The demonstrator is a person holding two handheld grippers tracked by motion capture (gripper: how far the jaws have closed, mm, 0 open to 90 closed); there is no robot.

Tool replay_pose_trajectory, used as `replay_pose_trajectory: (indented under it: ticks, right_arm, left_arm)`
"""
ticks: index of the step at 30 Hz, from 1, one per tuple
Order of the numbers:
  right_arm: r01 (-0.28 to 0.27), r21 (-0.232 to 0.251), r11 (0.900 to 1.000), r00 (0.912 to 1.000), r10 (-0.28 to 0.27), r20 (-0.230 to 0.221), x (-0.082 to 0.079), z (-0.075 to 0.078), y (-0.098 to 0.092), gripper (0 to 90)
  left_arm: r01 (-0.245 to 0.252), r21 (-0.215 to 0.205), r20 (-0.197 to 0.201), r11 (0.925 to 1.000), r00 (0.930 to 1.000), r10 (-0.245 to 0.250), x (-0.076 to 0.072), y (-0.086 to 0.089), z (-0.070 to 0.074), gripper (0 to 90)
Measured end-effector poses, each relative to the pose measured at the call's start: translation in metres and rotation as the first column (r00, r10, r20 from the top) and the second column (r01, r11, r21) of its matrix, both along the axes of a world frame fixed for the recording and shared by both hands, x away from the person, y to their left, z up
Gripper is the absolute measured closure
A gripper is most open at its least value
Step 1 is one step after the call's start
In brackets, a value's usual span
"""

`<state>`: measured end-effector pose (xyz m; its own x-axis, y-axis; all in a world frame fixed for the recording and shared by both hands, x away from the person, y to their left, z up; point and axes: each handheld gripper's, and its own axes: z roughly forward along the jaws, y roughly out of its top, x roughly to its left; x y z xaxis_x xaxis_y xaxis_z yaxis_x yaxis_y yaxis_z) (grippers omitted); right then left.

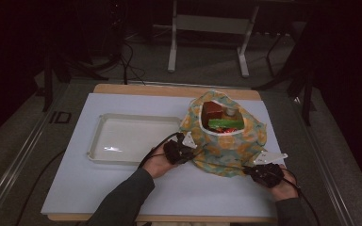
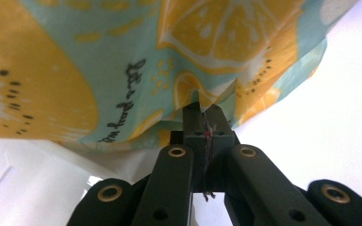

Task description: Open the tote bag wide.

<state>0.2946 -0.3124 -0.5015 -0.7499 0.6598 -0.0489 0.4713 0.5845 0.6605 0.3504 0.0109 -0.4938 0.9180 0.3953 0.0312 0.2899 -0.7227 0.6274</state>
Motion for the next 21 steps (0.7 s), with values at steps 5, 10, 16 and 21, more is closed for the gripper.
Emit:
replay_pose_trajectory:
  ticks: [5,10,16,21]
  right_arm:
    - [-0.001,0.048,0.999,1.0,0.001,0.008,-0.003,0.007,-0.006,78.0]
    - [0.022,0.117,0.993,0.9989,-0.027,0.038,-0.01,0.022,-0.018,63.6]
    - [0.034,0.201,0.979,0.9954,-0.051,0.082,-0.012,0.038,-0.029,58.2]
    - [0.014,0.233,0.972,0.9937,-0.04,0.104,-0.009,0.051,-0.023,55.7]
  left_arm:
    - [-0.016,-0.065,-0.011,0.9977,0.9998,0.016,-0.001,0.011,0.003,88.6]
    - [-0.032,-0.112,-0.016,0.9933,0.9994,0.03,-0.002,0.027,0.012,75.7]
    - [-0.064,-0.184,-0.027,0.9808,0.9979,0.06,-0.002,0.05,0.023,67.4]
    - [-0.097,-0.236,-0.033,0.967,0.9953,0.091,0.002,0.062,0.031,61.9]
